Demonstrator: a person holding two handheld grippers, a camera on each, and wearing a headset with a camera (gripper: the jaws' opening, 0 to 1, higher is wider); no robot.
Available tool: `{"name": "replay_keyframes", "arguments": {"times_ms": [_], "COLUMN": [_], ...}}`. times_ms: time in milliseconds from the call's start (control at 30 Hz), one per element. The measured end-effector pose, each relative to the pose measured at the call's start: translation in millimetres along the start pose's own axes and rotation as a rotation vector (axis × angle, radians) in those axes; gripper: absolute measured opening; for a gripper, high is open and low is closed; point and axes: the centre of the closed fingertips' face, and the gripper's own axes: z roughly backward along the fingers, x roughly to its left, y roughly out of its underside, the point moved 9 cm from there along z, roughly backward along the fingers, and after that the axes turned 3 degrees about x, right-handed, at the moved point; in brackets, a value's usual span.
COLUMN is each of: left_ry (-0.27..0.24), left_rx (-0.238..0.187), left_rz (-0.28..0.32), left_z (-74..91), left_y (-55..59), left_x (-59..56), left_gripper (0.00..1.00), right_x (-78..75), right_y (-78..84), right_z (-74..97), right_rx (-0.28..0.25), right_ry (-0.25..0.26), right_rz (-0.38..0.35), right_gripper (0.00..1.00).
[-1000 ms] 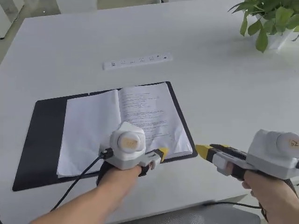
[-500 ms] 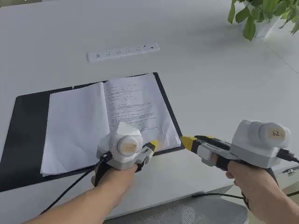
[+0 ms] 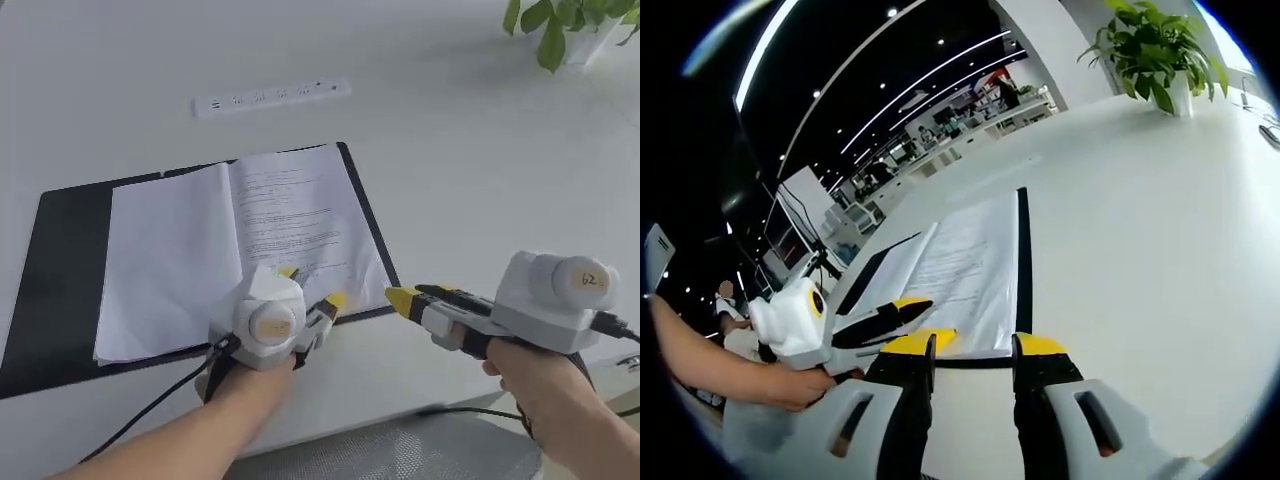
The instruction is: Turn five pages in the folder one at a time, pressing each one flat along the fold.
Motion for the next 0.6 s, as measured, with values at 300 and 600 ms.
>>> {"name": "replay_keyframes", "arguments": {"times_ms": [300,600], "left_ry": [0.006,-0.018], "left_rx": [-0.015,-0.024], "left_rz": [0.004,0.034], "left_z": [0.4,0.8], "left_y": [0.4,0.7], "left_x": [-1.5,4.7], "left_gripper": [0.32,0.21], "right_x": [-1.0,-1.3], "right_y": [0.2,0.3], "right_z": [0.4,-1.6], "right_rx": [0.004,0.010], "right_ry": [0.002,0.000], "right_rz": [0.004,0.014], "right_gripper": [0.29,0.29]}}
